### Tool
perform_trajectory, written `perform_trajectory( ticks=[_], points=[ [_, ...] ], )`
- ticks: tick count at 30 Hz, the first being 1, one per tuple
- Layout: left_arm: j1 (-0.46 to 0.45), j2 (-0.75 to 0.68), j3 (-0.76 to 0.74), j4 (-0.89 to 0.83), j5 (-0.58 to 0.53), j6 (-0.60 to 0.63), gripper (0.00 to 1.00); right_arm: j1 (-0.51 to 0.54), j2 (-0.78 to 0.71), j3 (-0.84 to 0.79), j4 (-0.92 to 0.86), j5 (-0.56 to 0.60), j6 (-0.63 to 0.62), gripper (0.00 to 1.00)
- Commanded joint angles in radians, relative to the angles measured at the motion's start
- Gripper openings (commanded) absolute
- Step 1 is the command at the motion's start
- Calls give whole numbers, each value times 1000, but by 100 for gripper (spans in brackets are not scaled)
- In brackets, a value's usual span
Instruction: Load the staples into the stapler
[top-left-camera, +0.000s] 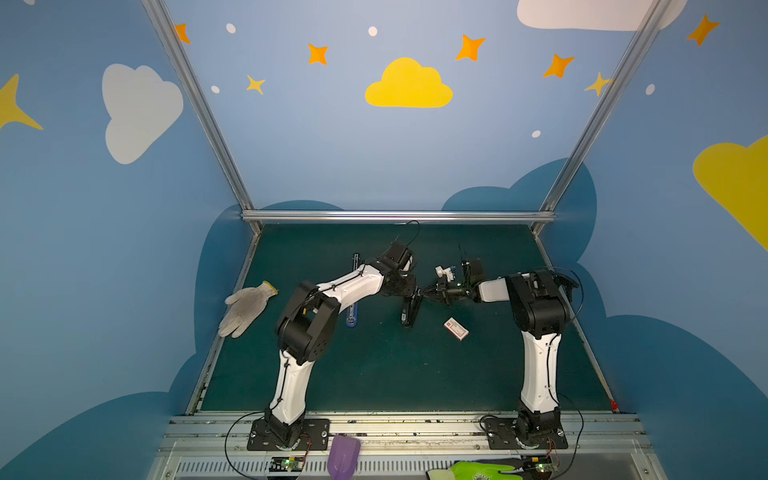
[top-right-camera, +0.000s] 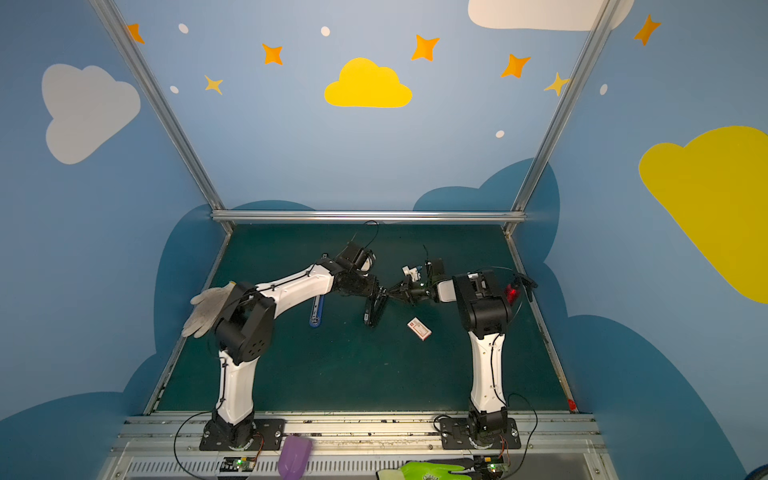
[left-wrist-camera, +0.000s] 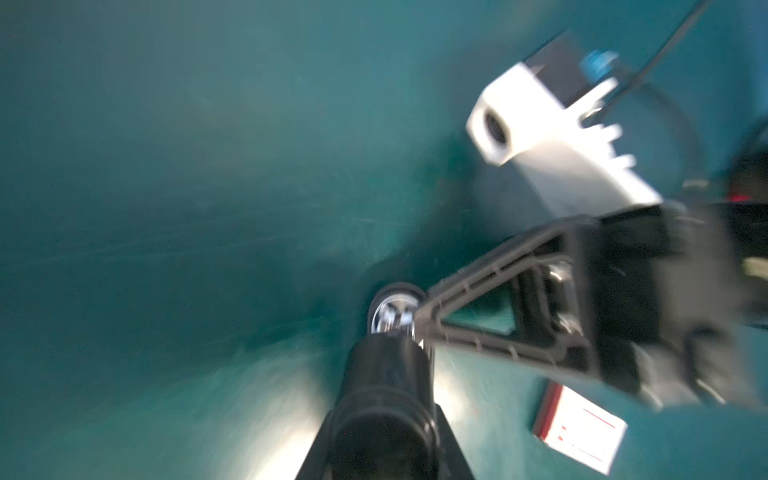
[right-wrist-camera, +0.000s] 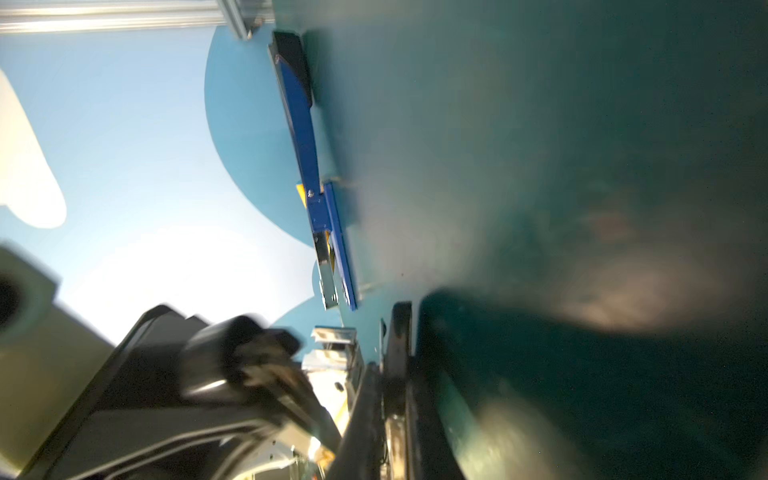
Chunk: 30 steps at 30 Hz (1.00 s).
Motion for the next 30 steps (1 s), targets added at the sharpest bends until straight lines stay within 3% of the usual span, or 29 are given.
perform_trajectory(
  ticks=[1, 8, 19, 25, 30],
  points=[
    [-10, -182, -93, 33, -52, 9, 4, -41, 25, 8, -77, 200, 4, 0],
    [-31, -344, -282, 87, -123, -11, 4, -42, 39, 8, -57, 226, 47, 0],
    [-151, -623, -602, 115, -282, -50, 4, -49, 51, 21, -41, 256, 81, 0],
    [-175, -744, -777, 144, -298, -123, 4, -53, 69, 27, -6, 242, 109, 0],
    [-195, -753, -856, 177, -296, -173, 4, -54, 75, 26, 20, 226, 121, 0]
  ],
)
